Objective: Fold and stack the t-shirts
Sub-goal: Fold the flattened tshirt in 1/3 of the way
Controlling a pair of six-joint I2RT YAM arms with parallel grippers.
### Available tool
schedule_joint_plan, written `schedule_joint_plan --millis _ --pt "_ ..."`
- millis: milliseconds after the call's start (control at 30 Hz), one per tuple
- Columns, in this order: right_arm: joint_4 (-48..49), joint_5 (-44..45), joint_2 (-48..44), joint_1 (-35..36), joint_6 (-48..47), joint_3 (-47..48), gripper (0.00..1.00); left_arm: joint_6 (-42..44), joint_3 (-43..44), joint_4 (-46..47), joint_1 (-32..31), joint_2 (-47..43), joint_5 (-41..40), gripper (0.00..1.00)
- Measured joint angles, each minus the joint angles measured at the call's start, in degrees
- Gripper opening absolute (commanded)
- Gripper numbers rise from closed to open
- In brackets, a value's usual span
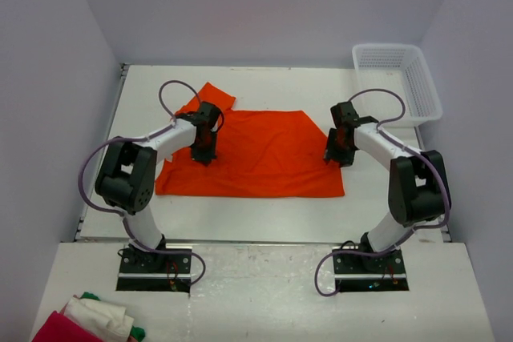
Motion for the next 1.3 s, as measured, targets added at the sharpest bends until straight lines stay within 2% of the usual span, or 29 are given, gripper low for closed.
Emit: schedule_joint_plan --millis 367,500,533,567,633,1300 --pt "-0.07 0.0 5.35 -0.94 -0.33 1.64 0.41 -0.04 1.53 -0.04 0.0 3.13 -1.09 0.0" --pt "-0.35 -0.04 5.75 -1.49 -0.57 1.92 0.26 -0.07 1.81 -0.02 0.0 3.32 -1.73 0.0" --pt "-0.48 -0.09 5.75 -1.55 -0.63 2.12 0.16 -0.07 1.86 -0.02 0.0 3.39 -1.79 0.0" --pt "-0.5 -0.13 5.75 -1.57 -0.79 2.23 0.09 -0.07 1.86 -0.02 0.0 3.5 -1.92 0.0" --pt "-0.72 -0.17 5.75 -1.6 -0.85 2.51 0.0 -0.07 1.88 -0.02 0.0 3.76 -2.16 0.0" --pt "-2.08 1.81 5.6 -1.6 0.9 2.86 0.0 -1.14 3.52 -0.94 0.0 5.68 -6.1 0.0"
